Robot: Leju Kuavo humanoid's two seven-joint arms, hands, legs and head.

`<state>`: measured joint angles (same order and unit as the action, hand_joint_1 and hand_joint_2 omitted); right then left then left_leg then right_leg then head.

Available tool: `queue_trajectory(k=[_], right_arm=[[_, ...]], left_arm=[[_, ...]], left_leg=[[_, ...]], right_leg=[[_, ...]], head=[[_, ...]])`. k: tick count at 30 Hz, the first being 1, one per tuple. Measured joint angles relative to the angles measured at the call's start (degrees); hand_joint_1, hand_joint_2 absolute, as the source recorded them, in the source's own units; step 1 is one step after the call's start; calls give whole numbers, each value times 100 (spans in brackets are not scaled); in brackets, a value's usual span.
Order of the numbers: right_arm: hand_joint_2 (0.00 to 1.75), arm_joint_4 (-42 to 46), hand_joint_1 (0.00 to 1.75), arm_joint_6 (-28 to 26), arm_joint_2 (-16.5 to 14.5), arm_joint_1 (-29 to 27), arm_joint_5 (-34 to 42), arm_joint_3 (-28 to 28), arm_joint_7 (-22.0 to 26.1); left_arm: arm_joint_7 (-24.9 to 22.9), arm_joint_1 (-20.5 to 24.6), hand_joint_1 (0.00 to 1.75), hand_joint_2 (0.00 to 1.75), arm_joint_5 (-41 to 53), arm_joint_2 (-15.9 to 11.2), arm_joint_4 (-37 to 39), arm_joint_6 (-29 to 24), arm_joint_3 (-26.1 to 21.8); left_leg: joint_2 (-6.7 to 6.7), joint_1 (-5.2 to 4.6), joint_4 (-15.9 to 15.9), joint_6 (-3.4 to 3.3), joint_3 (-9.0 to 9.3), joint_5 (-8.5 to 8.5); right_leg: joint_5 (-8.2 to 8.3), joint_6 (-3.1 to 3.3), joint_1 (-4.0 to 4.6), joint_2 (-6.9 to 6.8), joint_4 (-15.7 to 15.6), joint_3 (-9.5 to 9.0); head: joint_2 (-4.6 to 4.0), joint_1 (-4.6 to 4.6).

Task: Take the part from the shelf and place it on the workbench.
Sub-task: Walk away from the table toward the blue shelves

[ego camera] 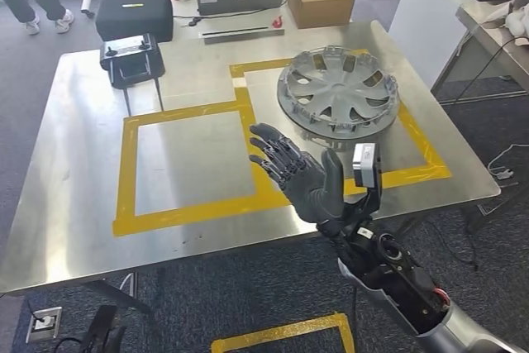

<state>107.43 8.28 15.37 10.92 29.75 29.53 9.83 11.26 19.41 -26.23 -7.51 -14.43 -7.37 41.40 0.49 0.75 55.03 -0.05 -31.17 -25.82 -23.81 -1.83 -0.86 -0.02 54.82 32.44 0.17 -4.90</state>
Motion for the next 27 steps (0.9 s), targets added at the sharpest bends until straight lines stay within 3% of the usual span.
queue_trajectory(k=[2,5,6,7,8,10,12,15,16,18,20,21,22,23,26,27], right_arm=[[0,0,0,-3,-2,-5,0,-5,-2],[0,-1,0,-9,-3,-13,0,-27,-3],[0,-1,0,-9,-3,-18,0,-30,-4],[0,-2,0,-9,-2,-23,0,-31,-5],[0,-2,0,-9,-2,-25,0,-33,-5],[0,1,0,-9,-3,-14,0,-39,-5],[0,7,0,-8,-4,1,0,-45,-6],[0,9,0,-9,-4,-5,4,-57,-9],[0,9,0,-10,-5,-3,9,-60,-10],[0,9,0,-18,-6,8,21,-62,-15],[0,8,0,-33,-7,7,34,-63,-22],[0,8,0,-41,-7,3,40,-63,-25],[0,8,0,-47,-8,2,46,-62,-28],[0,8,0,-52,-11,2,54,-62,-31],[0,9,0,-64,-21,6,66,-66,-36],[0,9,0,-64,-22,10,69,-68,-40]], left_arm=[[0,-1,0,0,0,1,0,0,0],[0,-2,0,0,0,-2,0,0,0],[0,-6,0,0,0,-2,0,1,0],[0,-8,0,0,0,-1,0,1,0],[0,-10,0,0,0,1,0,2,0],[0,-9,0,0,0,6,0,2,0],[0,-4,0,0,0,11,0,2,0],[0,-1,0,0,0,5,0,2,0],[1,1,0,0,0,5,0,2,0],[4,7,0,0,0,3,0,2,0],[7,3,0,0,0,-1,0,2,0],[7,-1,0,0,0,-3,0,2,0],[7,-3,0,0,-1,-2,0,2,0],[7,-2,0,0,-2,-1,0,2,0],[7,25,0,0,-5,-5,0,0,0],[7,34,0,0,-9,-7,0,-2,0]], left_leg=[[-16,-8,-18,-94,-32,57],[-23,-39,-19,-173,-122,127],[-24,-56,-17,-184,-157,151],[-23,-71,-15,-189,-186,175],[-22,-82,-14,-188,-207,195],[-20,-96,-12,-168,-225,226],[-22,-109,0,-122,-253,263],[-32,-108,7,-29,-310,325],[-29,-104,62,1,-348,272],[-22,-91,503,57,-551,-73],[-20,-68,1292,107,-857,-537],[-21,-53,1591,127,-952,-665],[-22,-36,1684,141,-944,-680],[-23,-19,1534,150,-812,-589],[-19,13,315,133,-67,-157],[-12,10,67,107,66,-89]], right_leg=[[-245,-40,-22,2,288,135],[-925,-52,-18,2,1432,543],[-1024,-45,-14,2,1683,601],[-1010,-30,-9,2,1717,556],[-894,-5,3,2,1508,392],[-573,73,48,1,676,-121],[-428,134,93,2,56,-448],[-375,179,94,1,-92,-468],[-329,202,80,-5,-117,-464],[-228,251,50,-22,-156,-423],[-155,275,53,-24,-148,-318],[-124,272,53,-25,-144,-268],[-95,265,52,-24,-139,-222],[-69,252,49,-23,-132,-184],[-23,190,54,-23,-87,-108],[-9,162,62,-23,-70,-87]], head=[[0,-16],[0,-62],[0,-67],[0,-68],[0,-68],[0,-73],[0,-71],[0,-53],[0,-43],[0,-9],[0,20],[0,26],[0,28],[0,31],[0,31],[0,21]])
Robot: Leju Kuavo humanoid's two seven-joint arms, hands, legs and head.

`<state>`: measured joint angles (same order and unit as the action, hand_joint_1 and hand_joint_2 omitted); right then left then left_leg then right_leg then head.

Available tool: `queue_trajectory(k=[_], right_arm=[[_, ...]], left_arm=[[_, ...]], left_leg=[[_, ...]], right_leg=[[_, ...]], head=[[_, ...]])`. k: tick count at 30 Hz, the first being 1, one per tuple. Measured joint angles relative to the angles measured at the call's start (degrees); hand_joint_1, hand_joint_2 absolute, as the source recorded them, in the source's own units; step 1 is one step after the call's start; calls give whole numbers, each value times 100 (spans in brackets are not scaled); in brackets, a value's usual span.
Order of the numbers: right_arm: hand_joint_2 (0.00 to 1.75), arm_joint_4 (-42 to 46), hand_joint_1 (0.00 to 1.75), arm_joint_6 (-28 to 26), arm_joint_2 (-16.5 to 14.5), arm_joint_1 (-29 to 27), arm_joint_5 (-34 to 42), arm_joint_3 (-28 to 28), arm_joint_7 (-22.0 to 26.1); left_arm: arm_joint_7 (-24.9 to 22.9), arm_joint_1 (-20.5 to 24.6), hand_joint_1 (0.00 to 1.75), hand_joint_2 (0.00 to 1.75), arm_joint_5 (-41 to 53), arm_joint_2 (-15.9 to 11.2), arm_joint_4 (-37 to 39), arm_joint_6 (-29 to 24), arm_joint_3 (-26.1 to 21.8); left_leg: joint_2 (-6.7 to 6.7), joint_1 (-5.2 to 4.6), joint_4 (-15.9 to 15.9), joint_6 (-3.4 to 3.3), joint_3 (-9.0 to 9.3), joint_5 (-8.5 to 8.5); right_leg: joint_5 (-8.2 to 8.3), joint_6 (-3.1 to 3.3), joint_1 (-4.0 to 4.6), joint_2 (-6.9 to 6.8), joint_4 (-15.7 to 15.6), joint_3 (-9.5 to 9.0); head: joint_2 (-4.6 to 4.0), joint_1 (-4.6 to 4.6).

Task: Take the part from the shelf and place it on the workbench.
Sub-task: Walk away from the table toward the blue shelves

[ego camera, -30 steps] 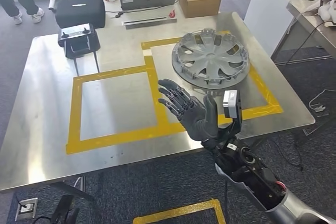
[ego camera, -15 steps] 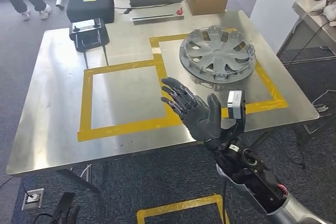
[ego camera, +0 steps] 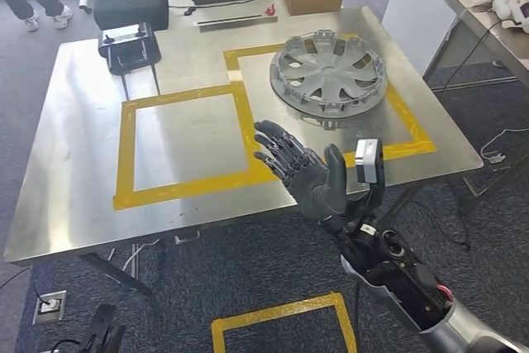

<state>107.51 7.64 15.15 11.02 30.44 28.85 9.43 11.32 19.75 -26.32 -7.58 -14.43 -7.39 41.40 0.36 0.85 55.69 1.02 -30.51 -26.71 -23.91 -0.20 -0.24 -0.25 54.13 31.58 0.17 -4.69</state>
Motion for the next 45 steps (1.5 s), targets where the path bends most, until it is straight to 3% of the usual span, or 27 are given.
queue_trajectory(k=[4,6,8,9,10,11,14,16,18,20,22,24,25,26,27,29,31,32,34,35,37,39,40,41,42,43,45], right_arm=[[0,-2,0,20,-10,7,38,-1,-34],[0,-7,0,31,-15,25,53,-1,-40],[0,-17,0,39,-16,48,76,1,-39],[0,-25,0,42,-17,55,87,2,-38],[0,-36,0,45,-17,59,97,4,-36],[0,-46,0,47,-17,64,101,5,-34],[0,-62,0,51,-18,103,104,5,-32],[0,-66,0,56,-19,132,110,5,-23],[0,-70,0,58,-20,141,129,5,-4],[0,-83,0,58,-20,155,152,7,24],[0,-106,0,58,-21,170,173,13,53],[0,-138,0,58,-22,170,192,19,80],[0,-155,0,58,-22,169,198,24,92],[0,-172,0,58,-23,169,203,28,104],[0,-186,0,58,-23,170,205,33,112],[0,-208,0,59,-23,171,206,34,126],[0,-221,0,61,-23,179,206,33,136],[0,-230,0,62,-23,182,206,33,139],[0,-250,0,64,-24,182,208,34,141],[0,-260,0,64,-24,179,211,35,142],[0,-278,0,62,-24,178,224,31,147],[0,-302,0,59,-24,177,244,30,151],[0,-316,0,58,-24,176,252,31,153],[0,-328,0,57,-24,176,257,33,154],[0,-339,0,57,-24,176,262,33,155],[0,-346,0,52,-24,180,269,33,158],[0,-351,0,34,-24,201,287,33,168]], left_arm=[[0,2,0,0,-24,0,0,-17,0],[0,11,0,0,-30,2,0,-22,0],[0,1,0,0,-33,-3,0,-37,0],[0,-11,0,0,-34,-5,0,-45,0],[0,-24,0,0,-34,-7,0,-51,0],[0,-36,0,0,-35,-8,0,-55,0],[0,-54,0,0,-36,-8,0,-63,0],[0,-53,0,0,-34,-9,0,-67,0],[0,-54,0,0,-30,-15,0,-68,0],[0,-54,0,0,-22,-19,0,-63,0],[0,-46,0,0,-14,-22,0,-54,0],[0,-47,0,0,-8,-28,0,-48,0],[0,-51,0,0,-7,-30,0,-45,0],[0,-53,0,0,-7,-31,0,-40,0],[0,-52,0,0,-6,-31,0,-36,0],[0,-43,0,0,-1,-33,0,-31,0],[0,-30,0,0,6,-40,0,-31,0],[0,-27,0,0,8,-43,0,-31,0],[0,-31,0,0,9,-43,0,-31,0],[0,-31,0,0,9,-42,0,-31,0],[0,-26,0,0,11,-39,0,-28,0],[0,-26,0,0,17,-39,0,-23,0],[0,-27,0,0,20,-39,0,-22,0],[0,-28,0,0,22,-39,0,-22,0],[0,-29,0,0,23,-38,0,-22,0],[0,-30,0,0,24,-38,0,-22,0],[0,-29,0,0,25,-37,0,-22,0]], left_leg=[[-1,-39,-113,-171,-8,115],[-16,-33,-140,-269,-71,191],[-20,-48,-135,-309,-159,256],[-21,-56,-132,-313,-206,290],[-20,-62,-128,-312,-254,324],[-19,-66,-124,-306,-298,356],[-9,-75,-111,-258,-384,438],[-8,-81,-116,-191,-418,514],[-4,-85,-148,-115,-436,610],[4,-86,-65,-52,-510,501],[2,-75,472,-9,-734,5],[-2,-67,1319,19,-995,-488],[-2,-66,1604,26,-1043,-551],[-2,-64,1687,26,-995,-477],[-2,-63,1538,19,-837,-314],[-1,-68,730,-22,-259,-18],[7,-89,-51,-80,215,30],[11,-103,-231,-106,304,10],[0,-101,-317,-175,269,50],[-11,-92,-334,-219,235,92],[-34,-73,-356,-298,151,188],[-38,-75,-348,-320,41,279],[-40,-76,-339,-314,-20,324],[-41,-75,-326,-306,-86,366],[-41,-73,-308,-295,-151,405],[-40,-70,-285,-278,-212,440],[-36,-76,-238,-226,-309,501]], right_leg=[[-7,-127,-17,12,74,76],[-356,-167,-29,22,464,226],[-879,-192,-32,22,1246,463],[-1048,-200,-33,22,1587,540],[-1100,-199,-33,22,1751,534],[-1030,-192,-32,22,1675,415],[-576,-134,-20,26,471,-373],[-483,-97,9,36,-59,-658],[-435,-53,25,39,-150,-635],[-324,17,4,10,-193,-566],[-199,92,-11,-15,-218,-451],[-80,128,-3,-16,-212,-283],[-22,128,1,-16,-210,-204],[32,124,3,-15,-206,-129],[79,116,4,-14,-202,-64],[155,83,11,-12,-183,39],[233,32,23,-16,-152,115],[277,2,24,-19,-144,148],[323,-63,13,-11,-131,207],[230,-91,9,-2,-57,258],[-241,-136,-1,11,448,442],[-760,-166,-9,13,1306,663],[-865,-178,-15,13,1622,705],[-832,-184,-23,13,1737,654],[-695,-183,-30,13,1621,499],[-516,-178,-34,13,1298,248],[-343,-152,-26,21,424,-327]], head=[[0,-31],[0,-61],[0,-103],[0,-111],[0,-111],[0,-113],[0,-134],[0,-131],[0,-111],[0,-73],[0,-6],[0,35],[0,39],[0,43],[0,46],[0,47],[0,35],[0,27],[0,20],[0,12],[0,-18],[0,-46],[0,-48],[0,-49],[0,-52],[0,-55],[0,-71]])
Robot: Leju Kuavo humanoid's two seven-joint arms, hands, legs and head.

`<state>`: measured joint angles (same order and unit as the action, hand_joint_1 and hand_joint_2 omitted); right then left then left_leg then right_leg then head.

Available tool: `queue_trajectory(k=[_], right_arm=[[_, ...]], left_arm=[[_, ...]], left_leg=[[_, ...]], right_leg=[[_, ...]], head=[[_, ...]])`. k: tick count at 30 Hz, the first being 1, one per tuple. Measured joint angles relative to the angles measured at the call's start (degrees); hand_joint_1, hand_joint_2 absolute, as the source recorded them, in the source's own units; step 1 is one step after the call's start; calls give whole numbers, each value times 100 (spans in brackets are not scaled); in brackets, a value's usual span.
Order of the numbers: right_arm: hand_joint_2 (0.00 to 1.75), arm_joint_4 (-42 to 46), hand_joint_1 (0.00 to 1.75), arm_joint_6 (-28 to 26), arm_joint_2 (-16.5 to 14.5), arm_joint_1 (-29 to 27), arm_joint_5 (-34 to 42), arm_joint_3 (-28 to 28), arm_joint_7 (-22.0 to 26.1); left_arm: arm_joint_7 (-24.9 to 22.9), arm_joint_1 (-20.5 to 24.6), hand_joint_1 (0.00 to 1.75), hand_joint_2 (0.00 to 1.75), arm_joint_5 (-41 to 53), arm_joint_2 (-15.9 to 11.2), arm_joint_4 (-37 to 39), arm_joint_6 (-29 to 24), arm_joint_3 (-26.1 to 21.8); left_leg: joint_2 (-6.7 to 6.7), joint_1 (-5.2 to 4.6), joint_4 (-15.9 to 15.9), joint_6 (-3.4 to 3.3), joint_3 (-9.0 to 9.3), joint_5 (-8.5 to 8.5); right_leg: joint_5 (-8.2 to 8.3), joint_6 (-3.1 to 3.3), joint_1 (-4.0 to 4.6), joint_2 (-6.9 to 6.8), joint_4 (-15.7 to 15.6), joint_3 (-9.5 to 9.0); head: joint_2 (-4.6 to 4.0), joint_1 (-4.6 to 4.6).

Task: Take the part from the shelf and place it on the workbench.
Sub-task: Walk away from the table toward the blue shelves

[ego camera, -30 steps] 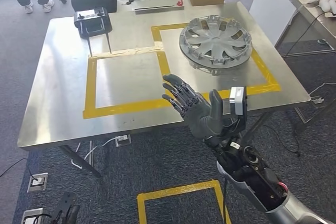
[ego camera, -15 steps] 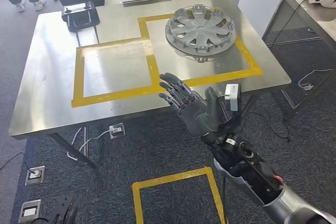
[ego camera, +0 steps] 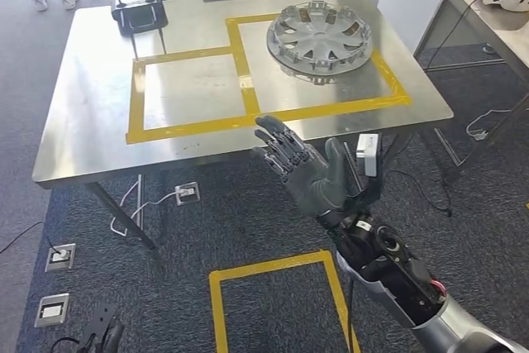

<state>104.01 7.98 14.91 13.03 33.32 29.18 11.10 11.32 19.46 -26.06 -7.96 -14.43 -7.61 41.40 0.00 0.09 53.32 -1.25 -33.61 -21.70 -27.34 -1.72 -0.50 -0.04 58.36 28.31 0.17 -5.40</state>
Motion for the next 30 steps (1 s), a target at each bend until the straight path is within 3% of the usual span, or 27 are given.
queue_trajectory(k=[2,4,5,7,9,10,11,12,13,14,16,17,18,20,21,22,24,25,26,27,28,29,30], right_arm=[[0,-3,0,-16,0,27,13,2,15],[0,-7,0,-20,0,38,20,7,27],[0,-9,0,-20,0,46,24,10,30],[0,-19,0,-20,-3,69,31,21,36],[0,-42,0,-20,-8,88,36,32,45],[0,-57,0,-19,-15,93,37,39,49],[0,-73,0,-19,-22,99,37,46,53],[0,-86,0,-18,-29,105,37,52,57],[0,-98,0,-19,-36,109,37,56,61],[0,-107,0,-19,-39,112,37,56,65],[0,-122,0,-20,-42,124,37,51,76],[0,-132,0,-19,-43,136,36,49,83],[0,-143,0,-18,-44,149,35,47,89],[0,-172,0,-17,-44,164,33,44,98],[0,-185,0,-15,-45,164,32,43,102],[0,-198,0,-14,-46,165,32,41,104],[0,-226,0,-11,-48,170,33,36,107],[0,-242,0,-11,-49,174,34,34,107],[0,-258,0,-11,-50,179,34,32,104],[0,-273,0,-11,-51,187,34,32,100],[0,-286,0,-11,-54,199,34,33,96],[0,-295,0,-11,-58,216,34,33,92],[0,-300,0,-10,-63,239,34,33,90]], left_arm=[[0,6,0,0,1,-2,0,0,0],[0,5,0,0,0,-6,0,0,0],[0,2,0,0,-3,-8,0,-1,0],[0,-2,0,0,-16,-14,0,-1,0],[1,-5,0,0,-30,-23,0,1,0],[4,-8,0,0,-33,-27,0,4,0],[7,-10,0,0,-34,-28,0,7,0],[10,-10,0,0,-34,-28,0,9,0],[13,-8,0,0,-33,-28,0,10,0],[13,-2,0,0,-28,-31,0,11,0],[13,27,0,0,-15,-39,-1,12,0],[12,45,0,0,-5,-42,-1,15,0],[7,61,0,0,1,-44,-2,19,0],[-12,76,0,0,14,-44,-2,26,0],[-25,82,0,0,18,-43,-2,26,0],[-35,85,0,0,20,-42,-2,26,0],[-51,88,0,0,12,-42,-2,25,0],[-55,84,0,0,3,-42,-2,22,0],[-58,78,0,0,-6,-42,-2,17,0],[-59,72,0,0,-14,-42,-2,13,0],[-59,66,0,0,-20,-42,-2,8,0],[-59,62,0,0,-24,-42,-2,6,0],[-57,58,0,0,-27,-43,-2,4,0]], left_leg=[[0,-9,15,64,-56,86],[5,-5,12,127,-88,161],[11,-1,64,157,-126,94],[26,11,498,206,-303,-370],[26,23,1290,228,-528,-963],[26,25,1640,231,-589,-1084],[25,26,1856,225,-581,-1041],[25,25,1890,210,-489,-871],[26,24,1729,185,-310,-660],[27,18,1379,150,-27,-524],[25,-17,467,88,596,-577],[28,-43,138,64,790,-645],[30,-67,-40,49,871,-679],[17,-72,-107,-9,799,-578],[1,-62,-128,-50,742,-519],[-16,-49,-144,-92,666,-444],[-30,-42,-139,-132,487,-291],[-31,-42,-134,-130,394,-215],[-32,-42,-125,-121,296,-139],[-33,-40,-110,-107,193,-69],[-35,-36,-91,-90,83,-4],[-35,-32,-66,-69,-19,57],[-33,-34,-37,-42,-107,109]], right_leg=[[-28,31,26,17,-521,-295],[19,85,29,15,-604,-272],[72,127,22,4,-611,-229],[202,231,9,-27,-630,-90],[339,287,43,-36,-619,88],[413,290,58,-36,-613,189],[487,292,71,-36,-605,293],[561,291,83,-36,-595,399],[630,287,95,-35,-585,496],[697,278,104,-33,-572,580],[817,246,124,-35,-551,702],[882,222,119,-41,-554,729],[946,192,107,-47,-567,747],[995,125,80,-35,-571,797],[850,93,71,-21,-473,860],[586,66,65,-8,-259,943],[-105,17,38,-2,526,1112],[-296,-5,25,-3,946,1159],[-323,-22,14,-3,1266,1154],[-197,-34,3,-3,1410,1079],[3,-39,-5,-3,1342,909],[154,-37,-10,-3,1075,643],[161,-27,-4,-4,623,279]], head=[[0,-8],[0,-2],[0,9],[0,59],[0,101],[0,107],[0,109],[0,110],[0,110],[0,110],[0,101],[0,85],[0,77],[0,74],[0,80],[0,76],[0,57],[0,51],[0,45],[0,39],[0,36],[0,32],[0,20]])
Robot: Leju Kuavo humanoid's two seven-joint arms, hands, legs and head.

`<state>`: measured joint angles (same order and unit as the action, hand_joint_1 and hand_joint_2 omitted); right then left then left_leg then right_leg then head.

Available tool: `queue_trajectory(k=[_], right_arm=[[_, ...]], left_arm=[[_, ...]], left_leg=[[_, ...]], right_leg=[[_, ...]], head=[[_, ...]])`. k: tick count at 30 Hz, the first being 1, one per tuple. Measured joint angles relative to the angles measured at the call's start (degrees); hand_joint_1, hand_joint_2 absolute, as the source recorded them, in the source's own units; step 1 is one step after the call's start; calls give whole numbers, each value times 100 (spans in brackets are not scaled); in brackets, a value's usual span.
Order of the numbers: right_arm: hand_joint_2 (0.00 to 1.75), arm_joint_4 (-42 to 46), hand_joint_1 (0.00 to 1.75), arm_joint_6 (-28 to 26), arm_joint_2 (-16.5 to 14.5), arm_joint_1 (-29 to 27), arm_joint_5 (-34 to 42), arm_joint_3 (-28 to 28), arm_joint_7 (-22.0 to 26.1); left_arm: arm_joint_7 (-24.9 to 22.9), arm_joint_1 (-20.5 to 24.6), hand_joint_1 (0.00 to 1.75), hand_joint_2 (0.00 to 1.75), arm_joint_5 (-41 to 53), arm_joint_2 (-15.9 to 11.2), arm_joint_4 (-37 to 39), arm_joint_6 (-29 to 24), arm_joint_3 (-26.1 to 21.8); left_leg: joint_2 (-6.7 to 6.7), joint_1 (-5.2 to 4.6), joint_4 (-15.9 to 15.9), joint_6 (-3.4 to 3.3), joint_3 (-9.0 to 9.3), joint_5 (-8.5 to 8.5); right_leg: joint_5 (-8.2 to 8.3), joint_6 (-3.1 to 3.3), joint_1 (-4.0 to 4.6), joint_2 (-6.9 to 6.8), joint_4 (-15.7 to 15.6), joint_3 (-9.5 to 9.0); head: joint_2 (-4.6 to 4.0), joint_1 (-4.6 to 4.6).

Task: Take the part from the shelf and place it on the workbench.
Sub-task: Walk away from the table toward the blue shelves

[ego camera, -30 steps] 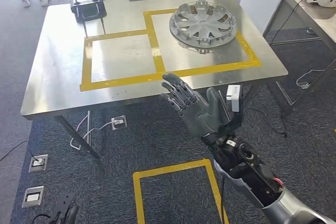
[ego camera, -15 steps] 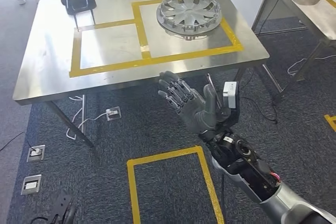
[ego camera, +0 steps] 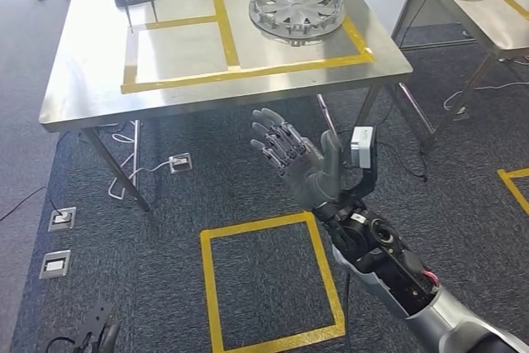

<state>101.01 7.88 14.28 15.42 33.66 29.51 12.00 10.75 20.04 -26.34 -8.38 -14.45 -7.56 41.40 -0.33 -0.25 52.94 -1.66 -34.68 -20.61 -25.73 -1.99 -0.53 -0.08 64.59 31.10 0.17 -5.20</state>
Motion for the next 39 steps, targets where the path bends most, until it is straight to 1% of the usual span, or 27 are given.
queue_trajectory(k=[1,2,3,5,6,8,10,11,12,13,15,16,17,20,21,23,25,26,27,28,30,32,33,35,36,37,39], right_arm=[[0,-2,0,0,-8,27,0,-1,0],[0,-5,0,-1,-16,53,1,0,-1],[0,-11,0,-2,-23,79,1,1,-2],[0,-29,0,-6,-33,115,2,8,-8],[0,-38,0,-9,-41,134,2,14,-12],[0,-51,0,-15,-57,163,4,20,-18],[0,-64,0,-18,-68,173,10,23,-20],[0,-71,0,-19,-72,170,13,25,-23],[0,-78,0,-21,-75,168,13,27,-26],[0,-83,0,-26,-76,167,14,28,-30],[0,-84,0,-39,-77,173,16,28,-35],[0,-84,0,-49,-78,180,17,30,-41],[0,-83,0,-57,-78,187,19,33,-45],[0,-81,0,-73,-79,197,21,42,-53],[0,-82,0,-75,-79,200,21,41,-53],[0,-83,0,-77,-81,203,22,43,-52],[0,-89,0,-85,-85,195,22,54,-53],[0,-97,0,-96,-86,189,24,59,-54],[0,-106,0,-109,-86,184,27,63,-55],[0,-115,0,-124,-86,184,31,66,-55],[0,-122,0,-144,-86,204,37,73,-54],[0,-125,0,-162,-87,243,42,81,-53],[0,-128,0,-171,-87,256,48,86,-53],[0,-133,0,-187,-88,260,58,100,-51],[0,-135,0,-191,-88,262,62,104,-49],[0,-137,0,-194,-89,270,65,107,-47],[0,-142,0,-198,-99,287,70,113,-45]], left_arm=[[6,-4,0,0,0,-1,0,-4,0],[17,-5,0,0,3,-1,0,-16,0],[34,-5,0,0,10,-2,0,-30,0],[65,-7,0,0,24,-5,0,-52,0],[73,-10,0,0,29,-6,0,-56,0],[77,-17,0,0,40,-8,0,-58,0],[77,-22,0,0,48,-7,0,-59,0],[77,-27,0,0,50,-5,0,-59,0],[77,-31,0,0,52,-2,0,-59,0],[77,-35,0,0,55,1,0,-59,0],[78,-36,0,0,57,-4,0,-60,0],[81,-36,0,0,57,-9,0,-61,0],[85,-38,0,0,57,-15,0,-62,0],[97,-43,0,0,53,-20,0,-64,0],[98,-40,0,0,52,-19,0,-65,0],[101,-40,0,0,52,-14,0,-66,0],[101,-47,0,0,52,-15,0,-66,0],[101,-54,0,0,52,-16,0,-66,0],[101,-63,0,0,50,-16,0,-67,0],[101,-71,0,0,49,-16,0,-69,0],[105,-78,0,0,45,-15,0,-74,0],[114,-78,0,0,37,-19,0,-87,0],[119,-78,0,0,32,-21,0,-95,0],[126,-77,0,0,26,-23,0,-105,0],[131,-77,0,0,26,-24,0,-107,0],[135,-77,0,0,26,-25,0,-108,0],[143,-88,0,0,26,-32,0,-110,0]], left_leg=[[1,-4,27,29,-63,46],[1,-5,42,60,-93,98],[0,-3,47,94,-108,144],[0,21,61,161,-126,196],[5,33,141,192,-168,102],[14,58,650,249,-369,-388],[15,70,1463,298,-637,-891],[15,75,1768,313,-709,-950],[16,78,1874,318,-688,-882],[19,81,1735,314,-540,-729],[97,82,929,277,7,-447],[153,81,519,252,261,-390],[199,76,247,228,417,-385],[153,77,53,138,474,-419],[115,88,34,98,465,-406],[29,102,9,28,438,-364],[-52,89,12,-6,392,-335],[-91,84,14,-11,371,-321],[-131,82,18,-10,353,-309],[-169,81,23,-3,344,-301],[-245,76,43,20,338,-294],[-310,46,79,66,312,-287],[-347,29,92,96,291,-275],[-415,22,111,159,253,-258],[-383,33,157,194,230,-297],[-301,44,298,227,169,-404],[-88,62,950,276,-117,-791]], right_leg=[[-103,24,9,1,-529,-369],[-238,54,25,1,-940,-619],[-352,88,42,2,-1210,-760],[-326,178,51,-10,-1299,-724],[-283,227,46,-19,-1302,-690],[-166,309,37,-31,-1312,-583],[-54,333,44,-11,-1301,-464],[-1,329,47,7,-1292,-405],[43,319,49,31,-1281,-355],[79,305,49,59,-1269,-305],[116,275,52,105,-1240,-239],[131,254,57,126,-1222,-211],[145,229,60,146,-1205,-185],[182,133,58,215,-1162,-103],[125,105,56,198,-1089,-48],[-206,57,44,117,-586,185],[-622,14,24,73,265,528],[-723,-3,13,69,569,634],[-712,-15,3,61,654,637],[-593,-22,-4,41,489,518],[-227,-15,-5,-100,-341,55],[-54,29,25,-255,-990,-267],[-57,62,41,-280,-1094,-302],[-25,146,42,-196,-1109,-281],[4,188,34,-153,-1117,-264],[33,231,26,-114,-1127,-246],[84,297,21,-34,-1134,-195]], head=[[0,-13],[0,-16],[0,-17],[0,8],[0,19],[0,52],[0,75],[0,79],[0,82],[0,85],[0,84],[0,77],[0,71],[0,58],[0,48],[0,11],[0,-18],[0,-23],[0,-25],[0,-31],[0,-42],[0,-50],[0,-41],[0,-14],[0,0],[0,12],[0,42]])
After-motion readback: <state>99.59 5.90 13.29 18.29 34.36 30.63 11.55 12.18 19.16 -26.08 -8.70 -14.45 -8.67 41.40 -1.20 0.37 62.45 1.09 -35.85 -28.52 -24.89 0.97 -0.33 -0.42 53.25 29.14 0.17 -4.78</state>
